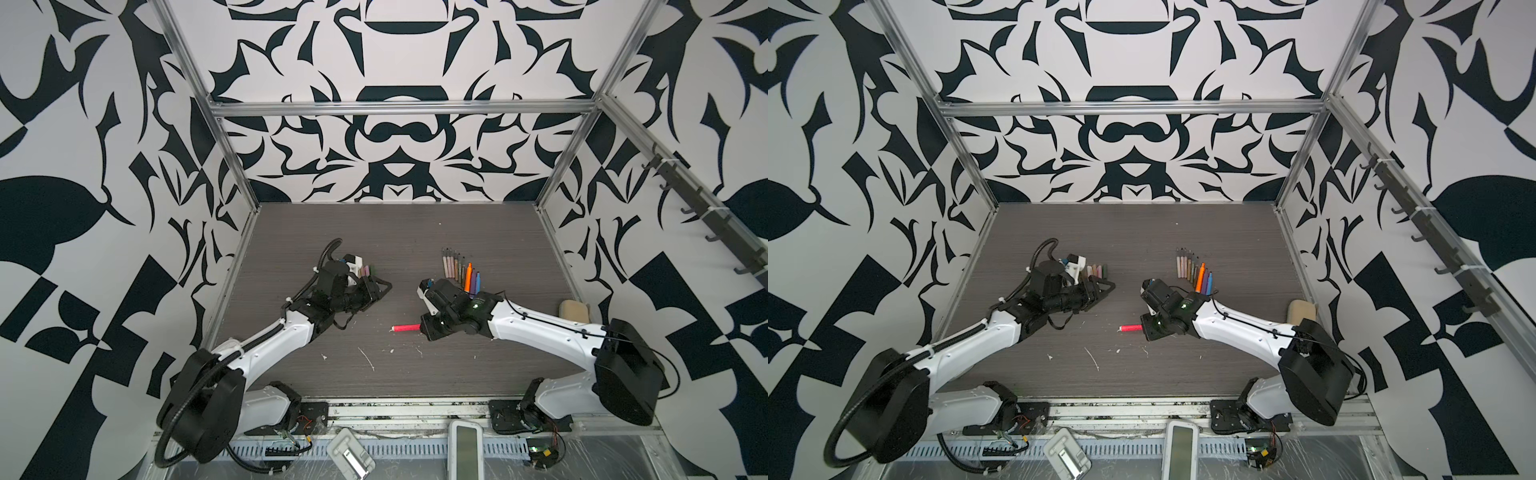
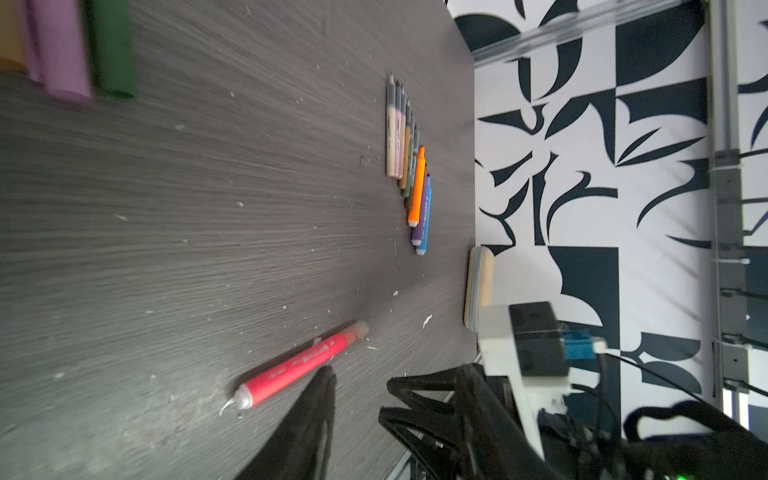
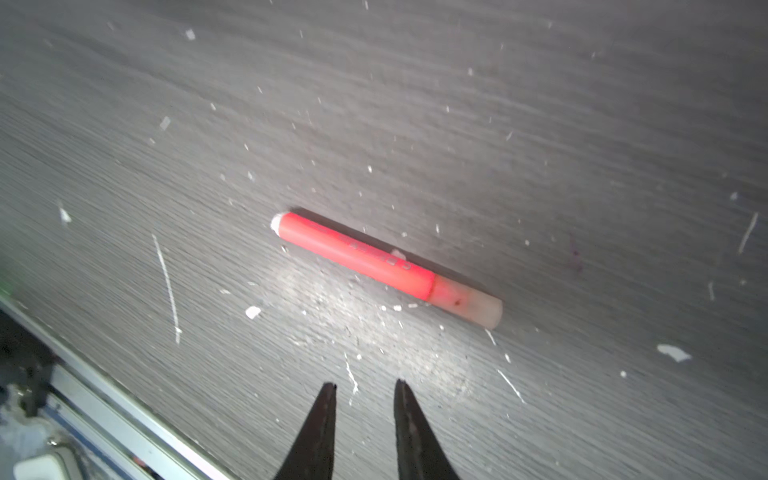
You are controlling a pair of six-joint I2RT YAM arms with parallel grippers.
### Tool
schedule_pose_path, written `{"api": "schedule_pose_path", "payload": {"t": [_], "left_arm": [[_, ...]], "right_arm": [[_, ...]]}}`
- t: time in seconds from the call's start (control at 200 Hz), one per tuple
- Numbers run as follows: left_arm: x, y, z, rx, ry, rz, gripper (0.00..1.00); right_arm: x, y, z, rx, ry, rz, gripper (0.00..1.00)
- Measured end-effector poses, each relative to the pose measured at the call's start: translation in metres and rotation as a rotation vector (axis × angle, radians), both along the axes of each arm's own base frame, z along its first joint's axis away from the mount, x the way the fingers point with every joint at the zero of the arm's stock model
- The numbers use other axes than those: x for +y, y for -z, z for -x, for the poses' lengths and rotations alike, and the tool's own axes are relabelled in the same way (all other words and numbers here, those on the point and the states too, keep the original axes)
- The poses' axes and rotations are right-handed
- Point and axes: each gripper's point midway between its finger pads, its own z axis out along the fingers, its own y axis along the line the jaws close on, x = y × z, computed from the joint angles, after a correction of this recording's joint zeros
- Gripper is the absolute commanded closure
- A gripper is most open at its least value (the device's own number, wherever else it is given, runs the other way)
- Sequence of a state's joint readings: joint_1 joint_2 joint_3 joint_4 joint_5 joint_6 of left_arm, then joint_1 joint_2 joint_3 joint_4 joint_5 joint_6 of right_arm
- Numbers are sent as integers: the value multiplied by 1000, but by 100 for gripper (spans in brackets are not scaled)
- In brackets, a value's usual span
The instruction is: Open the pen caps
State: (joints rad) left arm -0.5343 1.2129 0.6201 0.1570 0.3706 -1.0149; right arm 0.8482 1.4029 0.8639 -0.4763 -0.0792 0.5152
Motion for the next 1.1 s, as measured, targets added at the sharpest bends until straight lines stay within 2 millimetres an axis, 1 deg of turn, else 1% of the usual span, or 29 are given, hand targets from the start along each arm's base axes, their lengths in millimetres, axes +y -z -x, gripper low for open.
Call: {"api": "schedule_pose_path", "payload": {"t": [0.025,0.095,0.155,0.19,0.305,0.375,0.51,0.605,0.72,0.825,0.985,1.1], "left_arm": [[4,0,-1,-5,-8,-4,51],[9,5,-2,-1,-13,-26,63],[8,16,0,9,9,-47,77],[7,26,2,26,22,-58,80],[5,69,10,127,55,-123,82],[3,90,16,174,77,-161,82],[-13,122,29,238,149,-224,84],[-22,138,36,270,189,-255,85],[-38,139,39,253,235,-238,86],[-48,138,44,241,269,-224,85],[-65,138,65,222,348,-207,84],[-68,137,75,215,376,-207,84]], "right_arm": [[-2,2,1,5,1,9,73],[-5,7,3,21,5,28,75],[-7,14,5,35,11,39,75],[-9,19,7,46,17,48,75],[-17,39,14,94,38,91,75],[-18,47,14,110,46,111,76],[-20,58,10,111,62,144,78],[-22,62,4,106,76,163,78],[-17,62,-14,94,89,170,79],[-9,61,-32,80,98,170,80],[4,61,-52,62,96,160,81],[9,60,-59,54,98,143,83]]}}
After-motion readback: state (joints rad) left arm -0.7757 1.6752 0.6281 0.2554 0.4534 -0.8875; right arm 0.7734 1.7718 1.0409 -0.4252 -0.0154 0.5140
